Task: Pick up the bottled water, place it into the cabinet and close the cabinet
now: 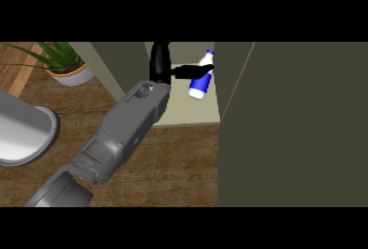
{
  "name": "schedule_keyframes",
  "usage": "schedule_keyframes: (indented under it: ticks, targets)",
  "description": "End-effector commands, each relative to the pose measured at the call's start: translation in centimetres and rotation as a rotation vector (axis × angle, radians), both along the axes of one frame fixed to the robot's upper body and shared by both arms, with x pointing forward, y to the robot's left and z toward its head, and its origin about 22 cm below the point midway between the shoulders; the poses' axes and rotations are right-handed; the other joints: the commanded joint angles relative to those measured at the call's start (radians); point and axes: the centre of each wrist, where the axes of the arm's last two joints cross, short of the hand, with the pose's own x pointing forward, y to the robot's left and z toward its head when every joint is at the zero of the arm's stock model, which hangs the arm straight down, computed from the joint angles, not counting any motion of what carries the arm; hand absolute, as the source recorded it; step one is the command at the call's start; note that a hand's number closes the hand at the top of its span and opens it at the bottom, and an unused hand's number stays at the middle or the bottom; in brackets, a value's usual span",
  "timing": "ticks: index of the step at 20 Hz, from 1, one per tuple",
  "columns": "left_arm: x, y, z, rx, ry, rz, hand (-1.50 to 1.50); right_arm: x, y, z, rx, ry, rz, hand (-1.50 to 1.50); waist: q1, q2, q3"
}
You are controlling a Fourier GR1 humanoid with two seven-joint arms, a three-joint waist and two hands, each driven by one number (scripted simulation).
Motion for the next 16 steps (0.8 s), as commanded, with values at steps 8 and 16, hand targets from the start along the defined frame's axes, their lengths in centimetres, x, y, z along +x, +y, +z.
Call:
schedule_keyframes:
  ticks: [8, 16]
  targets:
    - [0.4, -0.7, 1.9, -0.161, -0.091, -0.129, -1.5, 0.2, 1.2, 2.4, -0.016, -0.058, 0.015, -1.5, 0.014, -0.008, -0.001]
    - [-1.3, -1.3, 1.2, -0.269, -0.072, -0.279, -1.5, -0.5, 0.6, 2.3, -0.014, -0.026, 0.016, -1.5, 0.04, -0.022, 0.0]
